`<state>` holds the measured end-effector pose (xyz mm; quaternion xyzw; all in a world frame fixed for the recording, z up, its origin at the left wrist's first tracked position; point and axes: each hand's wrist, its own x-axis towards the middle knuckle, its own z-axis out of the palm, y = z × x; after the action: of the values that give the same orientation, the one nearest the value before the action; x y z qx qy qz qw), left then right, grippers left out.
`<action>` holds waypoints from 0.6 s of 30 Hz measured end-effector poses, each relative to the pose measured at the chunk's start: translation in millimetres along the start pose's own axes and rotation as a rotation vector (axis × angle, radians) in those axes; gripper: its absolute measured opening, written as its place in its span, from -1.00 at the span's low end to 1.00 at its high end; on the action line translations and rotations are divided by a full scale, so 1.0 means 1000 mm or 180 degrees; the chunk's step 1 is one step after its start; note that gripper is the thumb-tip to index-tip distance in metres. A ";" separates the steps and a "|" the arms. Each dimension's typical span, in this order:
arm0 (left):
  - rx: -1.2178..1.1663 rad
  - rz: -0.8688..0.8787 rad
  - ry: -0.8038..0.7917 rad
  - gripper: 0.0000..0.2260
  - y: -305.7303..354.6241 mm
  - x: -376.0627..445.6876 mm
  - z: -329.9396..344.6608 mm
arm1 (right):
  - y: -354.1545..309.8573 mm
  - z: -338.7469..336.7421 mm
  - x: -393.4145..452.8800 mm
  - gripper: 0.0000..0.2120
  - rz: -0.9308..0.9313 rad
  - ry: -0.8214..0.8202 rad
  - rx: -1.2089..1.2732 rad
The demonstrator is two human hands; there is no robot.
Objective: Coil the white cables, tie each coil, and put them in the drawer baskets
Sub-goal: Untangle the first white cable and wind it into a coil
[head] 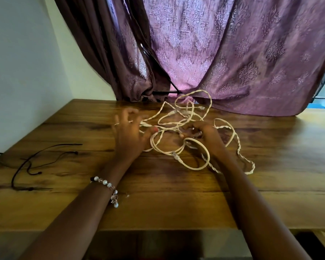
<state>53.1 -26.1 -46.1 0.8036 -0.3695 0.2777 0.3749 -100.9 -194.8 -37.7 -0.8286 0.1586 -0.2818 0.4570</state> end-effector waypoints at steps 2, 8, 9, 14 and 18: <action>0.0259 -0.0052 -0.0915 -0.54 0.006 -0.002 0.006 | 0.004 0.002 0.004 -0.64 0.0125 -0.0096 0.0033; 0.0395 -0.0340 -0.1488 -0.53 0.002 -0.004 0.012 | 0.010 -0.002 0.013 -0.64 0.0547 -0.0542 -0.0702; 0.0260 -0.0453 -0.1509 -0.55 0.002 -0.004 0.013 | 0.010 -0.003 0.014 -0.61 0.0581 -0.0560 -0.0911; -0.1622 -0.1310 -0.0954 -0.70 0.007 -0.004 0.011 | 0.012 -0.002 0.019 -0.67 0.0759 -0.0462 -0.0947; -0.2690 -0.1942 -0.0600 -0.70 0.002 0.001 0.003 | 0.011 -0.002 0.013 -0.72 0.0842 0.0087 -0.0744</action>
<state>52.6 -30.1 -45.9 0.6749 -0.2306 -0.0905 0.6950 -92.2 -208.7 -41.7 -0.8441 0.3041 -0.2100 0.3884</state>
